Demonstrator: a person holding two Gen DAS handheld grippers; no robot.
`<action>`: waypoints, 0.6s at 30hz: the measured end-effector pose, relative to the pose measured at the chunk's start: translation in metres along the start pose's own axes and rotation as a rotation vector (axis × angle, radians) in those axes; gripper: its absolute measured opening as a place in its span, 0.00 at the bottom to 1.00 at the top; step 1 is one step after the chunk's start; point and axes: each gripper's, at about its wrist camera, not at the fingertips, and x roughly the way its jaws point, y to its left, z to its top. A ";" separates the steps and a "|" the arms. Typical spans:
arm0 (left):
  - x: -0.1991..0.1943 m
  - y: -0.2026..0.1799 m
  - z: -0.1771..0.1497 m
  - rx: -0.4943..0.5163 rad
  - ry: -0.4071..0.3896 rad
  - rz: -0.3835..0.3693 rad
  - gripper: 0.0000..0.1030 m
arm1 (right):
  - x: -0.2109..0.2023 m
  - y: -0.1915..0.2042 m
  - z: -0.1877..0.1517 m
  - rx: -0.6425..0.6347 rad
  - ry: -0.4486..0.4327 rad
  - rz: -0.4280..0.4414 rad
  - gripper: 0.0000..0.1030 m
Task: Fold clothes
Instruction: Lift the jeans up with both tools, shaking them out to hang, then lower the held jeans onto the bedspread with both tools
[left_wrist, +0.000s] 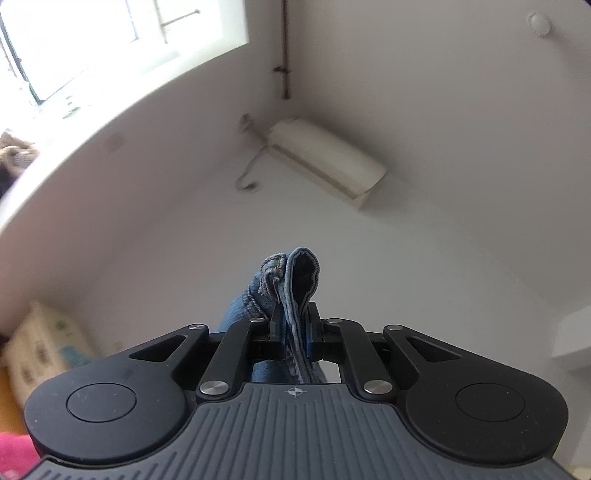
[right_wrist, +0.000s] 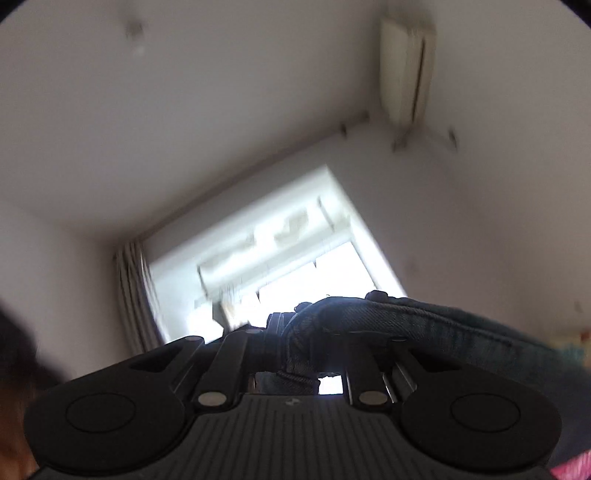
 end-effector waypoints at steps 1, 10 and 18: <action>-0.016 0.016 -0.013 0.004 0.017 0.034 0.07 | -0.001 -0.007 -0.031 0.022 0.048 -0.008 0.15; -0.194 0.252 -0.164 -0.137 0.281 0.622 0.06 | -0.032 -0.112 -0.386 0.603 0.443 -0.230 0.15; -0.275 0.398 -0.265 -0.139 0.551 1.008 0.06 | -0.049 -0.199 -0.586 0.995 0.680 -0.477 0.15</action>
